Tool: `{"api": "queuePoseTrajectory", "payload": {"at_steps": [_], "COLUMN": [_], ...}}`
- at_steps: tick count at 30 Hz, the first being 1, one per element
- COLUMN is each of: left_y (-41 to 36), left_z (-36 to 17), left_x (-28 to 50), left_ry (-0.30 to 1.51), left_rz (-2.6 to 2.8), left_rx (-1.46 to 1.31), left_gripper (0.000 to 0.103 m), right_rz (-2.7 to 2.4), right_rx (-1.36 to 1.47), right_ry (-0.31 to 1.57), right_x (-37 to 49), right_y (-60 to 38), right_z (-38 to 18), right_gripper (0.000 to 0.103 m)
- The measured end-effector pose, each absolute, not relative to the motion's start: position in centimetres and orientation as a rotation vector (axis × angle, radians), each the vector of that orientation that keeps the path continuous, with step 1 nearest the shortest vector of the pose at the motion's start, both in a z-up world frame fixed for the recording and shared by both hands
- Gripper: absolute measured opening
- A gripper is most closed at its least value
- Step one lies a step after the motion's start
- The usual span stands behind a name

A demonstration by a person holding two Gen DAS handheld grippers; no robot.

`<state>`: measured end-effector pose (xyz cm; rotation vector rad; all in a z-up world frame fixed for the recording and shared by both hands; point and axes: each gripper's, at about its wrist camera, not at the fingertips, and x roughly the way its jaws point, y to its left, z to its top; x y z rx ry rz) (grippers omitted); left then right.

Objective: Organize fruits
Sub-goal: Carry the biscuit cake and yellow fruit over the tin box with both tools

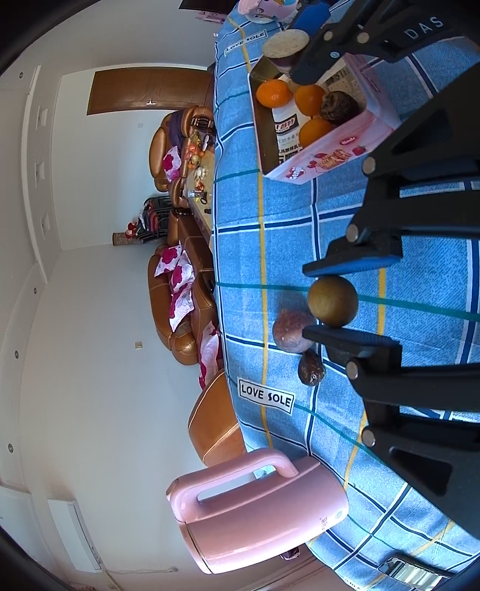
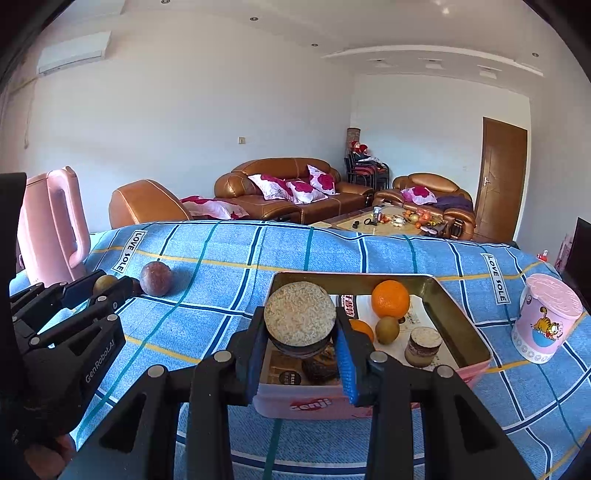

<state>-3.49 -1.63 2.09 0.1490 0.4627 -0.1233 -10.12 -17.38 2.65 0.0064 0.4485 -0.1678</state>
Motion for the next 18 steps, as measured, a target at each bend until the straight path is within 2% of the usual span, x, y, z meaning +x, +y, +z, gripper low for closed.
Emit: {"api": "queuePoseTrajectory", "payload": {"at_steps": [18], "left_y": [-5.8], "left_z": [2.0], "left_x": [-4.3], "left_ry": [0.463], "left_rz": [-0.179], "left_rx": [0.180], "left_gripper": [0.028], "right_rz": [-0.243], "right_rx": [0.007], "right_ry": [0.439], "right_x": [-11.2], "right_y": [-22.1], "right_z": [3.0], "right_gripper": [0.037]}}
